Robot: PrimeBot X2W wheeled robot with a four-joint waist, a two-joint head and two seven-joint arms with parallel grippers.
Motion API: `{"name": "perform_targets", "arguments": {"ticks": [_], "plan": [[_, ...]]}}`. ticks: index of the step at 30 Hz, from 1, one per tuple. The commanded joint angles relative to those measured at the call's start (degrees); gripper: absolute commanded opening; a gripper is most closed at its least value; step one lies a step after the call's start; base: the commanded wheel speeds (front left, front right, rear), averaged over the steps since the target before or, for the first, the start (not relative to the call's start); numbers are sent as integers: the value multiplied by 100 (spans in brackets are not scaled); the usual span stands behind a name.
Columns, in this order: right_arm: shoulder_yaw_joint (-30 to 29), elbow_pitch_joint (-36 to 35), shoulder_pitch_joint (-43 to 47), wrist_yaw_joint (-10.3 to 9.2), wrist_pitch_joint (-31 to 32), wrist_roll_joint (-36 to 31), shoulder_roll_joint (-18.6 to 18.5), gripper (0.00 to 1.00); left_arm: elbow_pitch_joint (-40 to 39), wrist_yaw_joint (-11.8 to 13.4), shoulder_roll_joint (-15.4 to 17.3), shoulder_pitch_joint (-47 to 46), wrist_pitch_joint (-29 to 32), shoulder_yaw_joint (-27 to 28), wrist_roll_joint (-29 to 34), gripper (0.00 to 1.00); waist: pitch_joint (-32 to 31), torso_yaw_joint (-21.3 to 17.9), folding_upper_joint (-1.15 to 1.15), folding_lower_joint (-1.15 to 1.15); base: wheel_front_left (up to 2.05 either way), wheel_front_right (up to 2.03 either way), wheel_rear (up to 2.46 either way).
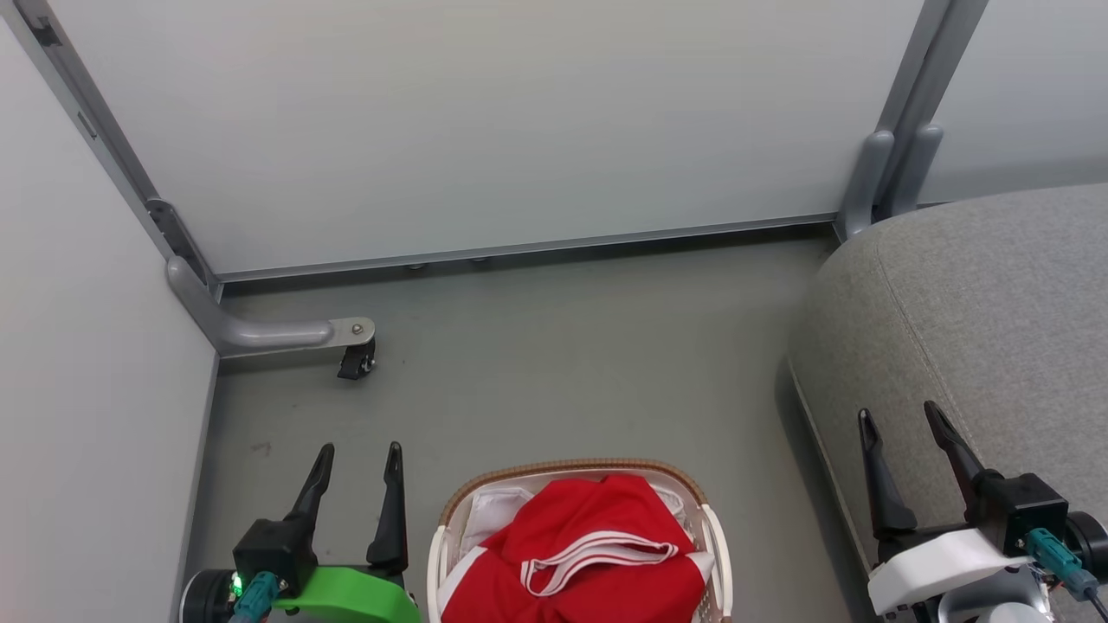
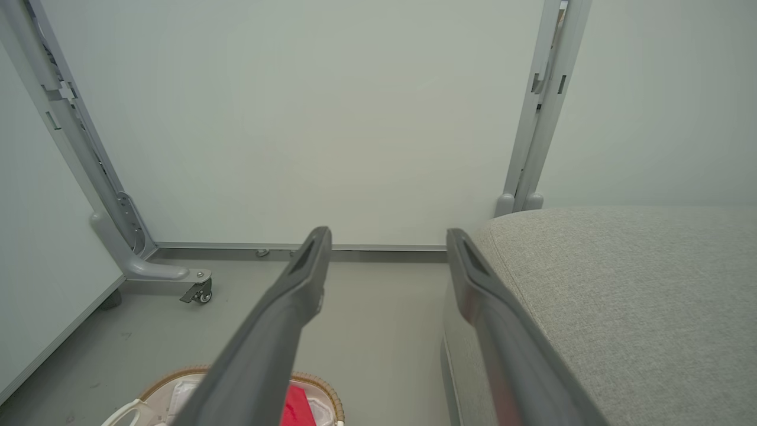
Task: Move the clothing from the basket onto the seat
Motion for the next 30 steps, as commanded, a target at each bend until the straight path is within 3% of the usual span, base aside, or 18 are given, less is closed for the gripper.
{"name": "perform_targets", "arguments": {"ticks": [1, 15, 25, 30], "plan": [[-15, -33, 80, 0, -28, 2, -33, 100, 13, -26, 34, 34, 0, -2, 6, 100, 3, 1, 0, 0, 0, 0, 0], [14, -180, -104, 0, -28, -25, -32, 100, 94, -101, 31, -111, 1, -264, 226, 100, 339, -201, 0, 0, 0, 0, 0], [91, -436, -907, -1, -22, 47, -28, 100, 845, -274, 33, -1300, 2, -1035, 875, 100, 1794, -847, 0, 0, 0, 0, 0], [111, -572, -1319, -1, -22, 136, -27, 100, 1388, -311, 214, -1917, 2, -1648, 1264, 100, 2487, -1156, 0, 0, 0, 0, 0]]}}
